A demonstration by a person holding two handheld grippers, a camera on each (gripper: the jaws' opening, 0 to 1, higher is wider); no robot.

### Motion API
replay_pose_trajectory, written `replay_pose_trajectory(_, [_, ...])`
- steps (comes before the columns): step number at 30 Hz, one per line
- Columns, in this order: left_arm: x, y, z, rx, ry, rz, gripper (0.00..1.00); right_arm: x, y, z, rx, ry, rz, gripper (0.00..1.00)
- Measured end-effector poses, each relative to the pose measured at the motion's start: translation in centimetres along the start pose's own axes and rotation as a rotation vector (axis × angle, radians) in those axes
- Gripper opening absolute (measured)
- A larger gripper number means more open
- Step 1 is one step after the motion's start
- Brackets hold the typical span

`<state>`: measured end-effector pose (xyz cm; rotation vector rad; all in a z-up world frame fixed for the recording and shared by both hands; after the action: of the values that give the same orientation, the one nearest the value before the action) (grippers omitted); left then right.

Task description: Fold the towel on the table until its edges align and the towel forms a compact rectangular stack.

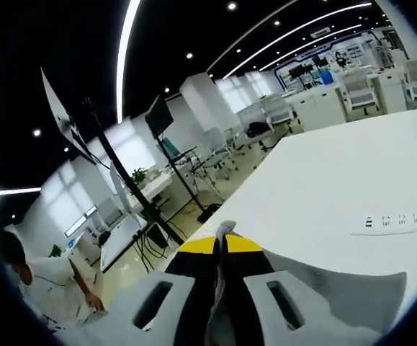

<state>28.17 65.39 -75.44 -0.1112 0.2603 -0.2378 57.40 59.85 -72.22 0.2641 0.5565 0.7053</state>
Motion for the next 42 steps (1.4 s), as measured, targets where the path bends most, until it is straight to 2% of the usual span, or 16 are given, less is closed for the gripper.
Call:
replay_pose_trajectory(9, [0.5,2.3,-1.5,-0.050,-0.005,0.063,0.04,2.1,-0.6,-1.3,0.015,0.022,-0.031,0.00])
replay_pose_trajectory(13, [0.5,3.9,-2.9,-0.077,-0.002,0.095,0.04,3.2,-0.7,-2.2,0.012,0.041,-0.040,0.00])
replay_pose_trajectory(18, [0.5,4.5,-4.0,-0.114,-0.001,0.124,0.04,4.6,-0.7,-3.6,0.009,0.070,-0.049,0.00])
replay_pose_trajectory(25, [0.5,5.8,-5.6,-0.172,-0.014,0.174,0.04,6.2,-0.2,-4.4,0.001,0.078,-0.049,0.00])
replay_pose_trajectory(32, [0.7,6.6,-7.4,-0.228,-0.011,0.214,0.04,8.3,0.1,-6.0,0.000,0.097,-0.051,0.00])
replay_pose_trajectory(34, [0.9,6.8,-8.0,-0.223,0.002,0.221,0.04,8.7,0.2,-6.5,-0.002,0.101,-0.054,0.00])
replay_pose_trajectory(37, [0.7,7.5,-9.2,-0.218,0.018,0.244,0.01,9.7,0.1,-7.3,-0.071,0.094,-0.051,0.01])
replay_pose_trajectory(42, [0.3,8.6,-9.2,-0.217,0.020,0.269,0.00,11.3,0.3,-7.8,-0.068,0.108,-0.036,0.01])
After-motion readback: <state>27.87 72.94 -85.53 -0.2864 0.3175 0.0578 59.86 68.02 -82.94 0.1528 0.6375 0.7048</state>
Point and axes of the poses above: the point that each gripper's makers call its tool centre point, and the gripper's own axes: x roughly forward along the fingers, y roughly to its left, z roughly out of its top, the point moved 3 cm from there along -x, roughly backward along the fingers, and after that the axes turned 15 degrees about -z, right-handed, at the moved point
